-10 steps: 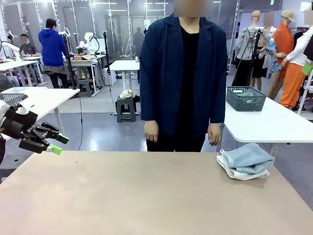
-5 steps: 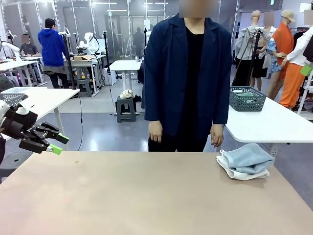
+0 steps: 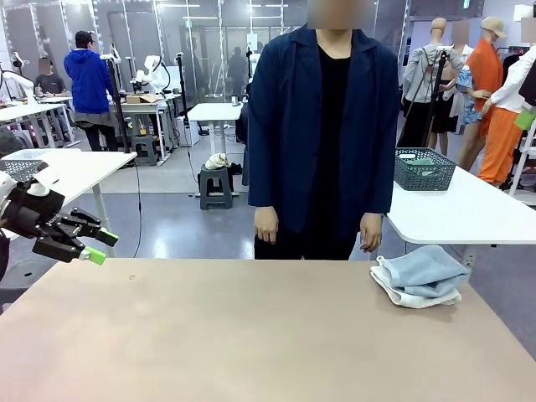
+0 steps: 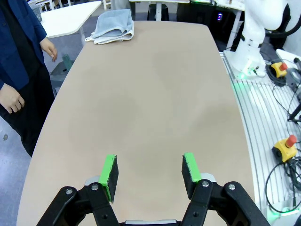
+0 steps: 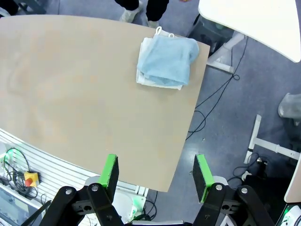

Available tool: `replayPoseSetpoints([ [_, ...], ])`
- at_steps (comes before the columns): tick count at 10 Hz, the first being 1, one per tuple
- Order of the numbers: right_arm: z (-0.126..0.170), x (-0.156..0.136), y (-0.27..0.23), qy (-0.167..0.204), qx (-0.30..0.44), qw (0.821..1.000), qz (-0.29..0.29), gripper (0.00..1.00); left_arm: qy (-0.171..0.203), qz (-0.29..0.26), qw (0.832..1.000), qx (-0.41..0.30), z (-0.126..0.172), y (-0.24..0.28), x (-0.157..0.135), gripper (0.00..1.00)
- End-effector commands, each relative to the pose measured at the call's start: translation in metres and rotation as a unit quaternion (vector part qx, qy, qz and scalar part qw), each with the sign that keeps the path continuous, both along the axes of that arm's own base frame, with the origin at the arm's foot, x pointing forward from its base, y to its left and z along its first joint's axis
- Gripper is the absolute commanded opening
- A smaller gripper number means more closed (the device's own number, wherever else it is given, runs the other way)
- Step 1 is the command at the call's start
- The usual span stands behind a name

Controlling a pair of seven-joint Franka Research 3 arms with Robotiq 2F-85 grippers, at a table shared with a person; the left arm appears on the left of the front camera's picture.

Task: Fold the towels and place them in the basket.
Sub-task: Stack the folded Towel with hook on the right side of the table.

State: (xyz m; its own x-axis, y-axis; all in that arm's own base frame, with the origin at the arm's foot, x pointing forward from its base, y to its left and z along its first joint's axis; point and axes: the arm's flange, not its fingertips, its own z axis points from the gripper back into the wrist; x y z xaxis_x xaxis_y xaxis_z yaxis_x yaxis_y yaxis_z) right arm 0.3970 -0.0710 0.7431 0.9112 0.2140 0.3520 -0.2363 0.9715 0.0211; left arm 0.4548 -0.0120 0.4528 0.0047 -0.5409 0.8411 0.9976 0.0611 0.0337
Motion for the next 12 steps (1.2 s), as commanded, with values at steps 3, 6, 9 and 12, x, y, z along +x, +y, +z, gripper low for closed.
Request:
replayPoseSetpoints([
  [3, 0.0024, 0.0012, -0.001, 0.001, -0.001, 1.0, -0.003, 0.79, -0.002, -0.005, 1.0, -0.001, 0.0015, 0.0012, 0.0001, 0.7],
  [6, 0.0024, 0.0012, -0.001, 0.001, -0.001, 1.0, -0.003, 0.79, -0.002, -0.005, 1.0, -0.001, 0.0015, 0.0012, 0.0001, 0.7],
  [9, 0.0024, 0.0012, -0.001, 0.001, -0.001, 1.0, -0.003, 0.79, -0.002, -0.005, 1.0, -0.001, 0.0015, 0.0012, 0.0001, 0.7],
  [12, 0.0024, 0.0012, -0.001, 0.001, -0.001, 1.0, -0.003, 0.79, -0.002, -0.005, 1.0, -0.001, 0.0015, 0.0012, 0.0001, 0.7],
])
